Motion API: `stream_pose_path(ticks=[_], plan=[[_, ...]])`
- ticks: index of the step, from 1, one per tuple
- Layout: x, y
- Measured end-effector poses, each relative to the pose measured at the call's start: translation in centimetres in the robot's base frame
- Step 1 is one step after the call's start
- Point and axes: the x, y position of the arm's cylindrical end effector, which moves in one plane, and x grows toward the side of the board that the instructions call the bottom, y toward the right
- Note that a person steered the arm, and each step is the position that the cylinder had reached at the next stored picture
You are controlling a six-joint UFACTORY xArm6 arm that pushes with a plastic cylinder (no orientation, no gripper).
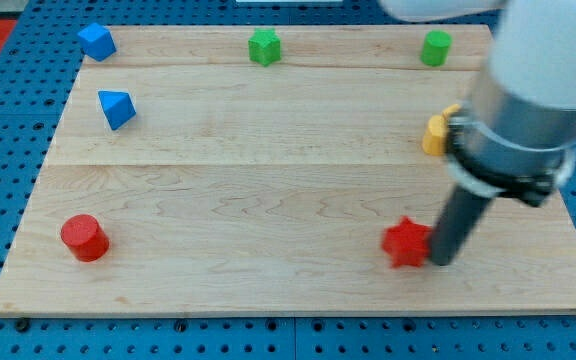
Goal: Move red star closer to the red circle
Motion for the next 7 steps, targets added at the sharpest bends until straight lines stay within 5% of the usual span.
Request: stream_pose_path(ticks=[2,4,7], plan=[[-2.0,-13.2],[-4.9,-7.6],[-5.0,-28.3]])
